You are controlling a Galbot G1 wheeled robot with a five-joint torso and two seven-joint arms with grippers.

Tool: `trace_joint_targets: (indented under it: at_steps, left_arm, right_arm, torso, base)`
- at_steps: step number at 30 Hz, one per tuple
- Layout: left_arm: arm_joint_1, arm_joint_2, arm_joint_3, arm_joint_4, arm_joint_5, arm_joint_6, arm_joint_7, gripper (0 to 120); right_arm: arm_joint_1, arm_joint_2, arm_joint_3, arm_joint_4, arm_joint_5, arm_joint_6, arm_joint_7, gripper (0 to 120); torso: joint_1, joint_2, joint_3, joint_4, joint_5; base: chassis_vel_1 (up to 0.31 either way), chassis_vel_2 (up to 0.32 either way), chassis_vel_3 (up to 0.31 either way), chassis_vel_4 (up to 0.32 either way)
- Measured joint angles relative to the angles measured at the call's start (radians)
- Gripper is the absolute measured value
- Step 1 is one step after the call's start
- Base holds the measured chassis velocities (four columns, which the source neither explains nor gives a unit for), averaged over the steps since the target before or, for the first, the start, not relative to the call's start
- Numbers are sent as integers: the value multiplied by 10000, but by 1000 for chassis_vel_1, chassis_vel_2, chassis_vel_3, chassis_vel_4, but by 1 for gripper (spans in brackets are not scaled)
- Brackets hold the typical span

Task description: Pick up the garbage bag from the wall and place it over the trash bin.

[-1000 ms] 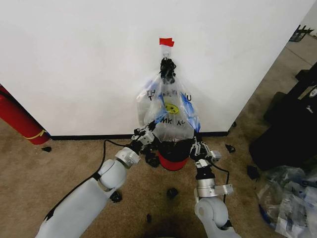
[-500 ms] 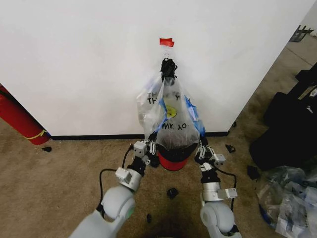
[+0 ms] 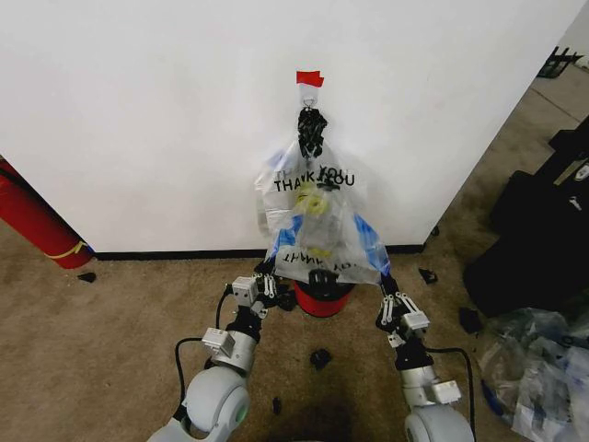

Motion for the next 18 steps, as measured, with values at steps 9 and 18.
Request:
trace_joint_targets:
  at_steps: [9,18]
  left_arm:
    - [7,-217,87,-57,-385,141,55,0]
    - [-454,-802,326,1220,-437,152,96,0]
  right_arm:
    - [348,58,251,92,-331,403,109,0]
    - [1491,-260,229,-1932,-657,389,367,0]
  torso:
    - [0,0,1,1,0]
    - [2,0,2,1,0]
  base:
    - [0,0,0,0]
    - [0,0,0,0]
